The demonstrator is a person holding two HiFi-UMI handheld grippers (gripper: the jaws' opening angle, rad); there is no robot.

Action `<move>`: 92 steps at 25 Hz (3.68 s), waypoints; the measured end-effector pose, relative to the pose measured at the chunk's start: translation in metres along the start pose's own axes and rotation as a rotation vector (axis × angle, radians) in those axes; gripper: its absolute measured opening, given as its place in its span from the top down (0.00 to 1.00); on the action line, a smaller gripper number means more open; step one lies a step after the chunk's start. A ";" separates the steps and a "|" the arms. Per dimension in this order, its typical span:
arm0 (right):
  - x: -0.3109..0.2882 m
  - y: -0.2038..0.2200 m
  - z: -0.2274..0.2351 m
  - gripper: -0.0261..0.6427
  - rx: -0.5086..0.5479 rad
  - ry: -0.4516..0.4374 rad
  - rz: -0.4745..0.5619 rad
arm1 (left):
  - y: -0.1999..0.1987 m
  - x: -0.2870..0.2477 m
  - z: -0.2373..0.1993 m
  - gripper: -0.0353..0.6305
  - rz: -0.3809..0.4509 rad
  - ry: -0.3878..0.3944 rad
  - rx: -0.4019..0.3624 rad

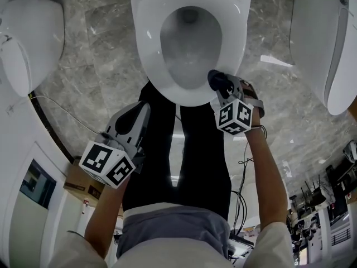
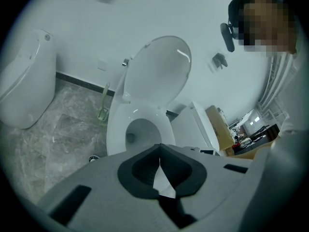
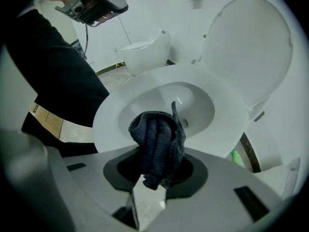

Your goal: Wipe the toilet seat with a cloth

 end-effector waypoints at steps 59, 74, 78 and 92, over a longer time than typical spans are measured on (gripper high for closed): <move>-0.017 -0.129 0.202 0.83 -0.582 0.016 0.156 | -0.049 0.013 -0.090 0.93 0.013 0.096 0.184; 0.011 -0.171 0.152 0.83 -0.524 -0.109 0.288 | -0.067 0.031 -0.064 0.93 0.007 0.195 0.096; 0.040 -0.172 0.125 0.83 -0.459 -0.170 0.294 | -0.071 0.041 -0.050 0.93 0.027 0.201 0.092; 0.162 -0.174 0.084 0.83 -0.400 -0.053 0.350 | -0.116 0.094 0.003 0.94 0.117 0.185 0.063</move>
Point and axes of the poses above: the fingertips, and each gripper's own axes: x backward along the fingers, z to its right, y out of its underside, the point moved 4 cm from there along x, backward along the fingers, and after that the axes turned 15 degrees about -y, right-handed, at the moved point
